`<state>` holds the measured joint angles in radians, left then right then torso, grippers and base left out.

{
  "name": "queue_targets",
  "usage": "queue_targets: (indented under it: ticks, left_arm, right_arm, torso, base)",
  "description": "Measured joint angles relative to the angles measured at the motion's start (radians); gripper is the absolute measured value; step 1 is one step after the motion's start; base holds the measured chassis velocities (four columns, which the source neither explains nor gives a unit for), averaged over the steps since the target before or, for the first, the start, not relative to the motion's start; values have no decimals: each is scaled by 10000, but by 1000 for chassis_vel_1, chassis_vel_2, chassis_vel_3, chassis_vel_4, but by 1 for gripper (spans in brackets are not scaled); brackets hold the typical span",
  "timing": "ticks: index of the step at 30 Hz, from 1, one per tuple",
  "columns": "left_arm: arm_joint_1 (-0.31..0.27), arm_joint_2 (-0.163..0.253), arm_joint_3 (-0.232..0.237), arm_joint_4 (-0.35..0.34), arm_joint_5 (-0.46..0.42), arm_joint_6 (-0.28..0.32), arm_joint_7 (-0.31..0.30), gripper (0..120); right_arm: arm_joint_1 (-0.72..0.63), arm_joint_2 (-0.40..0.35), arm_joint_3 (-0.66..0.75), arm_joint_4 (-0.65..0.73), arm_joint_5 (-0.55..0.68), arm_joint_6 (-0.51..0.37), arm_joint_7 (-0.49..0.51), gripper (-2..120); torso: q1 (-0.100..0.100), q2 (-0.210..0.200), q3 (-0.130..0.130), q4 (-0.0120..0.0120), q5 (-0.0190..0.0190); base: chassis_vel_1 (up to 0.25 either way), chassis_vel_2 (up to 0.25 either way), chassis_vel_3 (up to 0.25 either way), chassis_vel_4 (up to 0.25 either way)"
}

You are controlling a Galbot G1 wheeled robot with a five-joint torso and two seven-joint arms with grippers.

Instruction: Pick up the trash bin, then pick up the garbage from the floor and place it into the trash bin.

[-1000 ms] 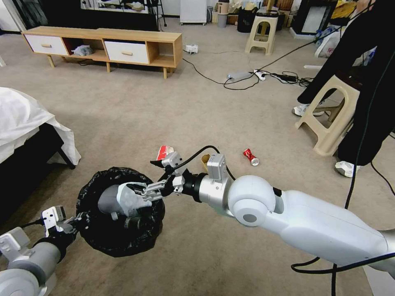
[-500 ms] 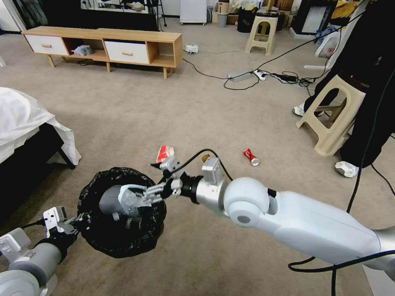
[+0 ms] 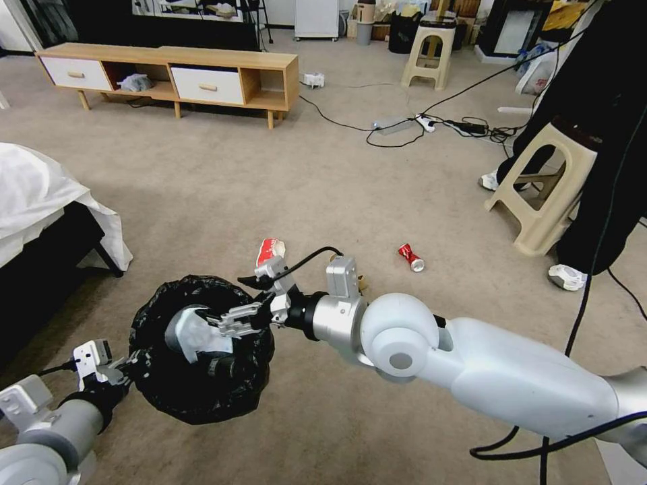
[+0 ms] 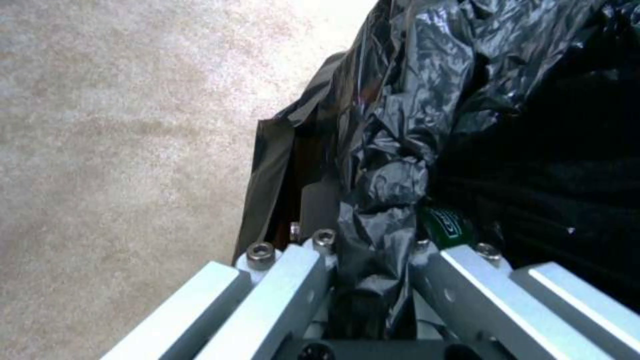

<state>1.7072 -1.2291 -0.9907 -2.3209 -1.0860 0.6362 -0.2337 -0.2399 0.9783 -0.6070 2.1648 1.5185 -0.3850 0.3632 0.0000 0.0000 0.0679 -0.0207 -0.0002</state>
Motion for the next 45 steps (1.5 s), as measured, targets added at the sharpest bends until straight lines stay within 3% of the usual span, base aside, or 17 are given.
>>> queue_targets:
  ticks: [9, 15, 21, 24, 25, 27, 34, 40, 43, 45]
  left_arm:
    - [-6, 42, -28, 68, 0, -18, 37, 1]
    - [-60, 85, -29, 139, -5, -35, 40, 1]
    - [-101, 145, -16, 184, -53, -44, 41, 1]
    - [-97, 244, -77, 228, -128, -46, 48, 1]
    - [-97, 244, -77, 228, -128, -46, 48, 1]
    - [-100, 329, -103, 261, -187, -47, 49, 1]
    - [-190, 444, -83, 319, -260, -51, 49, 1]
    - [-205, 485, -47, 356, -282, -57, 63, 1]
    - [-201, 493, -9, 366, -276, -58, 80, 1]
    - [-201, 496, -4, 367, -274, -60, 80, 1]
  right_arm:
    - [-76, 566, 235, 186, 2249, 277, 1320, 100]
    - [-33, 543, 215, 204, 2370, 203, 1560, 100]
    - [-78, -23, -145, 45, 164, -169, 622, 100]
    - [-252, -399, -210, -144, -1518, -302, -170, 100]
    - [-252, -399, -210, -144, -1518, -302, -170, 100]
    - [-255, -698, -262, -293, -2889, -379, -936, 100]
    - [-323, -1138, -461, -351, -5240, -592, -2002, 100]
    - [-473, -1232, -538, -672, -6944, -374, -2846, 100]
    - [-327, -1213, -816, -1009, -9267, 77, -3961, 100]
    - [-291, -1180, -901, -1103, -9832, 267, -4295, 100]
  torso:
    - [0, 0, 0, 0, 1]
    - [0, 0, 0, 0, 0]
    - [0, 0, 0, 0, 1]
    - [0, 0, 0, 0, 3]
    - [0, 0, 0, 0, 3]
    - [0, 0, 0, -1, 2]
    - [0, 0, 0, -1, 2]
    - [0, 0, 0, -1, 3]
    - [0, 0, 0, 0, 2]
    - [0, 0, 0, 0, 1]
  base:
    - [0, 0, 0, 0]
    - [0, 0, 0, 0]
    - [0, 0, 0, 0]
    - [0, 0, 0, 0]
    - [0, 0, 0, 0]
    - [0, 0, 0, 0]
    - [0, 0, 0, 0]
    - [0, 0, 0, 0]
    - [0, 0, 0, 0]
    - [0, 0, 0, 0]
